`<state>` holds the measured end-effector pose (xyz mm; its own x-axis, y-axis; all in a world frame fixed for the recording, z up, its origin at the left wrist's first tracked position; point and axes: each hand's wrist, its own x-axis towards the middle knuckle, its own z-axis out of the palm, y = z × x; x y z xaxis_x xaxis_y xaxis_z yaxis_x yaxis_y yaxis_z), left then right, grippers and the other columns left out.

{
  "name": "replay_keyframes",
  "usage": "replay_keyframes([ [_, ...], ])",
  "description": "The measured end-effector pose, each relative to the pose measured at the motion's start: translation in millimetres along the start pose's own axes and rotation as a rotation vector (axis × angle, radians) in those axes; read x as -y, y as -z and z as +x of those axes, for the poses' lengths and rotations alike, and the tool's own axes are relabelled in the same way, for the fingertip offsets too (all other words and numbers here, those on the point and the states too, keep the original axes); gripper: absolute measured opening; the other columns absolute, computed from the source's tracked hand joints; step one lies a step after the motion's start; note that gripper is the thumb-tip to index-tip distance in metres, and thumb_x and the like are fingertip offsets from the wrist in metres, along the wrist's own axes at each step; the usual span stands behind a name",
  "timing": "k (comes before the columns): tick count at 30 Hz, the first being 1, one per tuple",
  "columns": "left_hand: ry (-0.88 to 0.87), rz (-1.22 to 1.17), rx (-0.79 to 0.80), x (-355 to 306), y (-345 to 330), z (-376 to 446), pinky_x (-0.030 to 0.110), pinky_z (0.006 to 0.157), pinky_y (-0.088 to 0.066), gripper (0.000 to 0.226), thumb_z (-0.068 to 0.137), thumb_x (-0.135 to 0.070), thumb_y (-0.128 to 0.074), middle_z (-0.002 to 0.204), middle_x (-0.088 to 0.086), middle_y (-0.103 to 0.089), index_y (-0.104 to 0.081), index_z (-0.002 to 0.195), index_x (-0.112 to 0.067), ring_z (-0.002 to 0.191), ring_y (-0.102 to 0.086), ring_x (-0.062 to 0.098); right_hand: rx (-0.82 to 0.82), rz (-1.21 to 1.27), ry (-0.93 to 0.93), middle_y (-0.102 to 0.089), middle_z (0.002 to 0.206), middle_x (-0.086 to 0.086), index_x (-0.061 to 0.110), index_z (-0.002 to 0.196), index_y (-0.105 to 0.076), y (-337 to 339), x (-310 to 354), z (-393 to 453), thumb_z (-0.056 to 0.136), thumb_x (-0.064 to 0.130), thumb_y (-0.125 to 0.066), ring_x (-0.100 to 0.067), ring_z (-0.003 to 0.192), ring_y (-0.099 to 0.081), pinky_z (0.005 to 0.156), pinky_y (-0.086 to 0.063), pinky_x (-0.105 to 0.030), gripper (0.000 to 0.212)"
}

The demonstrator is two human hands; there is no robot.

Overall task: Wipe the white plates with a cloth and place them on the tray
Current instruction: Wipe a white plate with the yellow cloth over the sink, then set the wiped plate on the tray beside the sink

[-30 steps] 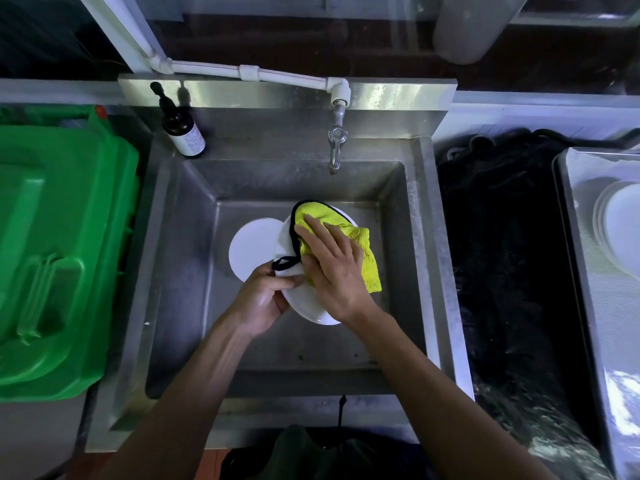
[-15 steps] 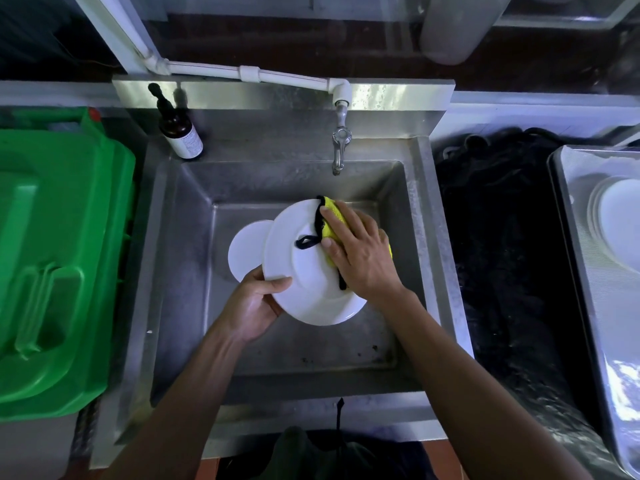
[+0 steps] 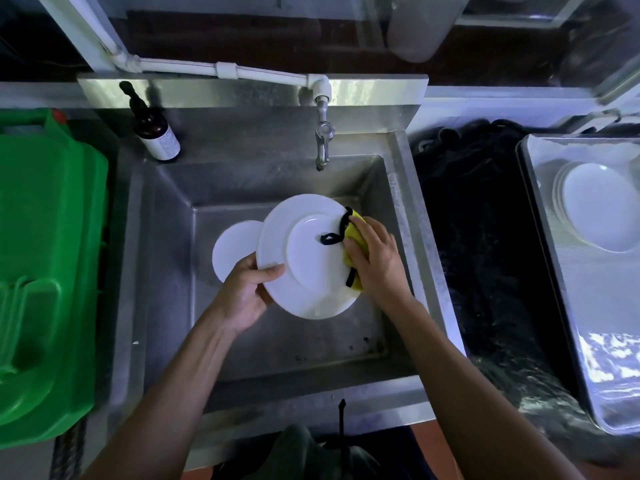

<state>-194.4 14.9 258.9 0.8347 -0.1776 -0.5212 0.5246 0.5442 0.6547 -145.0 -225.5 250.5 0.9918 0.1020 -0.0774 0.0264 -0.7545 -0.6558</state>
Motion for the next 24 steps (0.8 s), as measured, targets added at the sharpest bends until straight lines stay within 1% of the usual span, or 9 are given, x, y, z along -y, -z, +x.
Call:
replay_keyframes([
  [5, -0.018, 0.218, 0.001, -6.8, -22.6, 10.7, 0.046, 0.079, -0.056, 0.034, 0.079, -0.016, -0.070, 0.115, 0.008, -0.073, -0.075, 0.111, -0.023, 0.103, -0.070, 0.027, 0.004, -0.060, -0.013, -0.047, 0.147, 0.003, 0.029, 0.145, -0.049, 23.6, -14.3, -6.1, 0.101, 0.038, -0.054, -0.027, 0.125, -0.046, 0.098, -0.046, -0.045, 0.045],
  [7, -0.041, 0.329, -0.009, -10.3, -37.5, 17.1, 0.043, 0.075, -0.057, 0.029, 0.078, -0.018, -0.071, 0.110, 0.006, -0.076, -0.075, 0.106, -0.021, 0.100, -0.072, 0.027, -0.009, -0.086, -0.007, -0.048, 0.146, 0.001, 0.025, 0.145, -0.050, 36.5, -21.0, -9.9, 0.101, 0.034, -0.055, -0.030, 0.123, -0.047, 0.097, -0.047, -0.048, 0.044],
  [10, -0.109, 0.527, -0.046, -11.1, -64.1, 29.9, 0.044, 0.079, -0.056, 0.027, 0.078, -0.023, -0.071, 0.103, 0.006, -0.077, -0.072, 0.104, -0.015, 0.101, -0.072, 0.031, -0.056, -0.115, -0.015, -0.048, 0.146, 0.002, 0.025, 0.144, -0.051, 58.7, -31.4, -18.8, 0.101, 0.032, -0.056, -0.031, 0.119, -0.047, 0.094, -0.047, -0.048, 0.044],
  [12, -0.169, 0.716, -0.058, -8.0, -83.7, 39.8, 0.042, 0.082, -0.054, 0.017, 0.085, -0.024, -0.069, 0.098, -0.002, -0.077, -0.072, 0.101, -0.021, 0.098, -0.071, 0.026, -0.092, -0.127, -0.036, -0.046, 0.146, 0.006, 0.028, 0.144, -0.050, 75.9, -38.7, -26.8, 0.101, 0.035, -0.056, -0.028, 0.121, -0.045, 0.091, -0.049, -0.045, 0.043],
  [14, -0.226, 0.879, -0.057, -2.7, -103.4, 50.1, 0.037, 0.077, -0.051, 0.008, 0.093, -0.020, -0.065, 0.091, -0.007, -0.075, -0.070, 0.098, -0.023, 0.088, -0.069, 0.019, -0.110, -0.142, -0.059, -0.045, 0.147, 0.009, 0.031, 0.144, -0.049, 94.6, -47.5, -35.1, 0.102, 0.039, -0.054, -0.027, 0.124, -0.043, 0.086, -0.051, -0.046, 0.044],
  [16, -0.287, 1.030, -0.055, 4.4, -124.5, 60.0, 0.035, 0.070, -0.044, 0.006, 0.096, -0.017, -0.061, 0.086, 0.003, -0.070, -0.067, 0.096, -0.015, 0.079, -0.061, 0.019, -0.122, -0.159, -0.062, -0.043, 0.149, 0.009, 0.031, 0.145, -0.047, 115.0, -59.4, -43.7, 0.102, 0.039, -0.053, -0.027, 0.124, -0.043, 0.085, -0.052, -0.047, 0.044],
  [18, -0.362, 1.172, -0.046, 11.4, -147.9, 66.9, 0.034, 0.065, -0.037, 0.010, 0.096, -0.015, -0.060, 0.079, 0.007, -0.059, -0.061, 0.091, -0.006, 0.072, -0.052, 0.019, -0.135, -0.168, -0.066, -0.041, 0.150, 0.010, 0.031, 0.146, -0.046, 136.0, -73.2, -52.0, 0.103, 0.040, -0.052, -0.027, 0.125, -0.042, 0.087, -0.052, -0.047, 0.044],
  [21, -0.494, 1.339, -0.024, 24.0, -189.9, 74.3, 0.034, 0.057, -0.029, 0.019, 0.097, -0.011, -0.058, 0.067, -0.001, -0.046, -0.050, 0.080, -0.006, 0.060, -0.042, 0.016, -0.183, -0.157, -0.063, -0.042, 0.150, 0.010, 0.031, 0.145, -0.048, 168.1, -97.8, -65.9, 0.102, 0.039, -0.053, -0.027, 0.124, -0.044, 0.088, -0.051, -0.046, 0.044],
  [24, -0.602, 1.494, 0.029, 41.0, -236.7, 81.3, 0.031, 0.046, -0.028, 0.004, 0.098, -0.011, -0.057, 0.058, -0.009, -0.043, -0.060, 0.096, -0.010, 0.048, -0.042, 0.009, -0.238, -0.147, -0.065, -0.044, 0.150, 0.007, 0.029, 0.145, -0.050, 201.0, -128.6, -80.7, 0.102, 0.039, -0.054, -0.029, 0.125, -0.045, 0.091, -0.049, -0.045, 0.044],
])
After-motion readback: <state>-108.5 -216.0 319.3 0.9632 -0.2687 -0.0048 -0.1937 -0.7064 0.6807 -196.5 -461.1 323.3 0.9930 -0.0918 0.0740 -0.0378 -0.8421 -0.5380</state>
